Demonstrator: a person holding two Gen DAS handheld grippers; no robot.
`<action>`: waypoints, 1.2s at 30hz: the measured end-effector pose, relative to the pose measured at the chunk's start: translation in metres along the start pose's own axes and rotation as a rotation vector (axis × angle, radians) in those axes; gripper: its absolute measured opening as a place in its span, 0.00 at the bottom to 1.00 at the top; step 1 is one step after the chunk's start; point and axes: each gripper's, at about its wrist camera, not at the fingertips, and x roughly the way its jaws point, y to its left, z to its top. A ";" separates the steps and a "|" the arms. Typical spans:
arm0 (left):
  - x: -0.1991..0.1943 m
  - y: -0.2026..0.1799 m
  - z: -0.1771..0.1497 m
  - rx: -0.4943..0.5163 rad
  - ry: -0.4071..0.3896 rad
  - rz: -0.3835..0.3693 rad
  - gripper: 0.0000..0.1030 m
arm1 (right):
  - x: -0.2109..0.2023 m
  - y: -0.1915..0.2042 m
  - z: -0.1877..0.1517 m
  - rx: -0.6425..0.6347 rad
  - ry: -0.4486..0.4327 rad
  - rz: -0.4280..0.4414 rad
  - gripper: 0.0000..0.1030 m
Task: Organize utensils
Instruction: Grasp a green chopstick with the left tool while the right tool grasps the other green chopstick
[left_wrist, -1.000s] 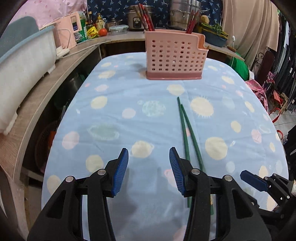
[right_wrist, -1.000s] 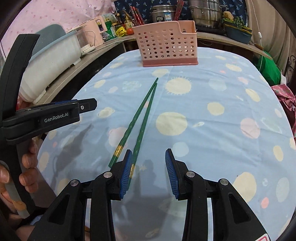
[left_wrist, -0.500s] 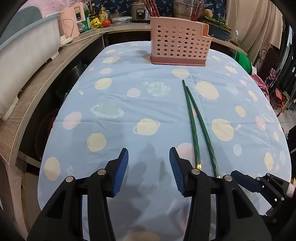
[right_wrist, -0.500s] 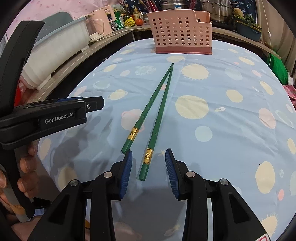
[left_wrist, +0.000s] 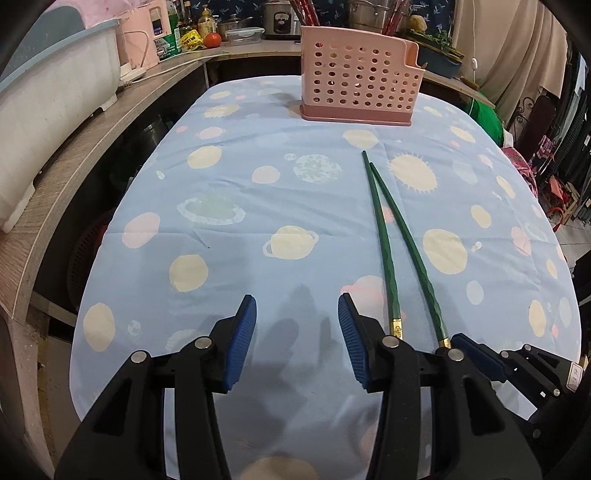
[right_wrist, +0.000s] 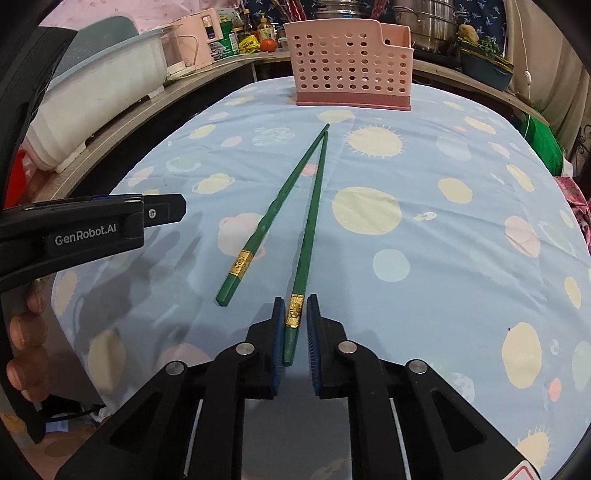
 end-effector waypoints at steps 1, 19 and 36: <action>0.000 0.000 0.000 0.000 0.002 -0.004 0.43 | 0.000 -0.002 0.000 0.009 -0.001 0.001 0.07; 0.016 -0.037 -0.016 0.045 0.069 -0.106 0.56 | -0.010 -0.046 -0.004 0.145 -0.017 -0.050 0.06; 0.023 -0.047 -0.016 0.092 0.080 -0.071 0.07 | -0.010 -0.049 -0.005 0.145 -0.022 -0.032 0.06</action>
